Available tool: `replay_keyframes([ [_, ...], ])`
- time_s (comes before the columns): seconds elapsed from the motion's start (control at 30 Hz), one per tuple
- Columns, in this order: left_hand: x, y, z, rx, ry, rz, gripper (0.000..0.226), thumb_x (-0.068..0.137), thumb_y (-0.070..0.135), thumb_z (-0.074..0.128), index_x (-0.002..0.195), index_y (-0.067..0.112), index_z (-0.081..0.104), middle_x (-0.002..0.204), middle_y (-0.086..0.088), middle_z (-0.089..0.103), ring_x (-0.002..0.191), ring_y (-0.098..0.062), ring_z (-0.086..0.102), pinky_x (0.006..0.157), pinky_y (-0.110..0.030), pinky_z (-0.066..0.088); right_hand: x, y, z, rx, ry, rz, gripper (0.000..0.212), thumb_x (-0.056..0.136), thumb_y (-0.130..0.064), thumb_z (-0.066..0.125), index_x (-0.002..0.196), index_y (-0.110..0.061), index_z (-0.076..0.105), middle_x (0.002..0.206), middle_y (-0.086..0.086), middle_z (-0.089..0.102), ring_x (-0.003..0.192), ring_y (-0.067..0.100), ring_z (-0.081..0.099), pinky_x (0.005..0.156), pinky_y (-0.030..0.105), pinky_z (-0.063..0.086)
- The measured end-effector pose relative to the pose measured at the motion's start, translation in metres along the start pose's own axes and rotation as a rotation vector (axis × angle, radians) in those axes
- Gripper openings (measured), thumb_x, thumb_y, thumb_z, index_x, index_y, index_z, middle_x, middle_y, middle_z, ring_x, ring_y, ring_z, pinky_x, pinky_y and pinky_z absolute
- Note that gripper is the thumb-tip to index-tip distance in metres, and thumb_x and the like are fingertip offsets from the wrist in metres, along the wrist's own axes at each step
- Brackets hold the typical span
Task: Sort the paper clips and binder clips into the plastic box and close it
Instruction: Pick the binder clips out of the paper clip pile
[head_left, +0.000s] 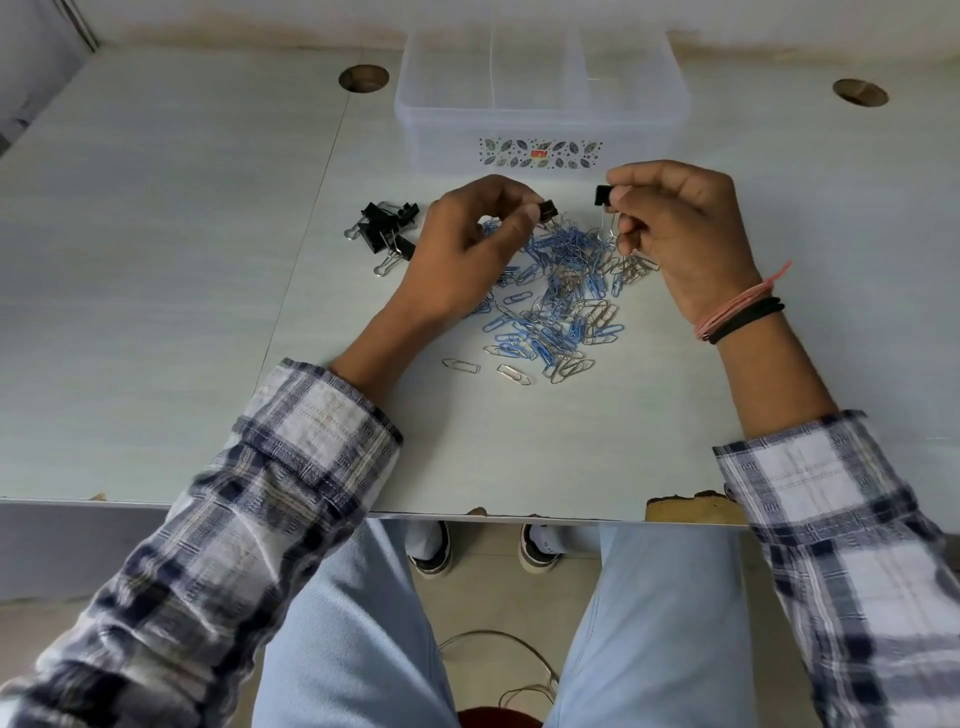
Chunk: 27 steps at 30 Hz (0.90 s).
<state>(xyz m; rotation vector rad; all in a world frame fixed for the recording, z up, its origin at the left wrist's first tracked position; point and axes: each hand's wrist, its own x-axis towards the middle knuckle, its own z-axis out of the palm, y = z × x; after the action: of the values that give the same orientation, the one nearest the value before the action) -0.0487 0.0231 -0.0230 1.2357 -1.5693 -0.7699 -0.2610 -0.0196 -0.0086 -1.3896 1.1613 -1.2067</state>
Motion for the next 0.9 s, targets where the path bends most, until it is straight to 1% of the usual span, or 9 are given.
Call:
replay_keyframes([
  [0.1, 0.000, 0.000, -0.002, -0.084, 0.041, 0.000, 0.021, 0.104, 0.021, 0.057, 0.110, 0.004, 0.068, 0.098, -0.008, 0.072, 0.076, -0.019, 0.057, 0.065, -0.035, 0.044, 0.001, -0.005, -0.011, -0.031, 0.086, -0.029, 0.015, 0.083, -0.002, 0.069, 0.097, 0.004, 0.073, 0.077, 0.017, 0.068, 0.055, 0.018, 0.054, 0.050, 0.026, 0.046],
  [0.17, 0.001, -0.001, -0.006, -0.114, 0.067, 0.019, 0.023, 0.106, 0.019, 0.053, 0.112, 0.001, 0.067, 0.099, -0.006, 0.074, 0.087, -0.012, 0.064, 0.074, -0.034, 0.049, 0.005, -0.006, -0.027, -0.096, 0.187, -0.034, 0.008, 0.079, -0.005, 0.070, 0.086, -0.005, 0.075, 0.079, 0.017, 0.071, 0.053, 0.017, 0.053, 0.048, 0.025, 0.044],
  [0.27, 0.002, -0.003, -0.007, -0.132, 0.113, 0.016, 0.025, 0.107, 0.019, 0.052, 0.112, -0.001, 0.066, 0.092, -0.001, 0.071, 0.083, -0.009, 0.062, 0.078, -0.032, 0.051, 0.014, 0.003, -0.050, -0.331, 0.260, -0.036, 0.013, 0.078, -0.013, 0.068, 0.075, -0.023, 0.076, 0.077, 0.004, 0.076, 0.060, 0.008, 0.062, 0.059, 0.025, 0.050],
  [0.4, 0.004, -0.005, -0.006, -0.175, 0.112, -0.022, 0.027, 0.107, 0.022, 0.054, 0.113, -0.001, 0.066, 0.089, -0.002, 0.071, 0.074, -0.012, 0.056, 0.066, -0.024, 0.047, 0.015, 0.012, -0.055, -0.548, 0.203, -0.128, 0.017, 0.082, -0.019, 0.069, 0.091, -0.011, 0.081, 0.085, 0.008, 0.077, 0.079, 0.017, 0.073, 0.081, 0.027, 0.059],
  [0.5, 0.003, -0.005, -0.007, -0.203, 0.110, -0.040, 0.026, 0.105, 0.020, 0.057, 0.110, -0.003, 0.067, 0.086, -0.001, 0.072, 0.068, -0.011, 0.055, 0.061, -0.023, 0.045, 0.016, 0.015, -0.052, -0.665, 0.142, -0.200, 0.017, 0.086, -0.019, 0.071, 0.094, -0.007, 0.081, 0.087, 0.011, 0.078, 0.078, 0.019, 0.072, 0.080, 0.023, 0.057],
  [0.6, 0.003, -0.005, -0.011, -0.209, 0.131, -0.042, 0.025, 0.103, 0.019, 0.061, 0.108, -0.003, 0.069, 0.088, -0.004, 0.075, 0.065, -0.012, 0.057, 0.060, -0.027, 0.047, 0.017, 0.017, -0.053, -0.713, 0.189, -0.233, 0.020, 0.086, -0.023, 0.073, 0.095, -0.006, 0.080, 0.088, 0.012, 0.077, 0.075, 0.016, 0.068, 0.080, 0.025, 0.056],
  [0.7, 0.005, -0.004, -0.023, -0.184, 0.186, -0.040, 0.024, 0.100, 0.018, 0.065, 0.107, -0.003, 0.071, 0.091, -0.012, 0.077, 0.066, -0.013, 0.063, 0.061, -0.025, 0.049, 0.016, 0.015, -0.051, -0.708, 0.226, -0.256, 0.020, 0.086, -0.025, 0.072, 0.094, -0.008, 0.080, 0.085, 0.007, 0.075, 0.065, 0.008, 0.060, 0.071, 0.016, 0.049],
  [0.77, 0.009, -0.007, -0.038, -0.162, 0.264, -0.042, 0.021, 0.097, 0.017, 0.067, 0.103, -0.003, 0.074, 0.089, -0.011, 0.077, 0.064, -0.010, 0.064, 0.061, -0.022, 0.049, 0.013, 0.014, -0.049, -0.714, 0.175, -0.268, 0.021, 0.086, -0.029, 0.073, 0.097, -0.012, 0.079, 0.084, 0.001, 0.071, 0.061, 0.002, 0.055, 0.068, 0.011, 0.043],
  [0.9, 0.014, -0.023, -0.072, -0.009, 0.442, -0.122, 0.017, 0.092, 0.029, 0.070, 0.090, 0.015, 0.079, 0.080, -0.006, 0.077, 0.067, -0.012, 0.062, 0.063, -0.029, 0.050, 0.011, 0.016, -0.044, -0.817, 0.079, -0.294, 0.019, 0.085, -0.027, 0.077, 0.098, -0.014, 0.079, 0.086, -0.001, 0.062, 0.068, 0.015, 0.053, 0.066, 0.002, 0.035],
])
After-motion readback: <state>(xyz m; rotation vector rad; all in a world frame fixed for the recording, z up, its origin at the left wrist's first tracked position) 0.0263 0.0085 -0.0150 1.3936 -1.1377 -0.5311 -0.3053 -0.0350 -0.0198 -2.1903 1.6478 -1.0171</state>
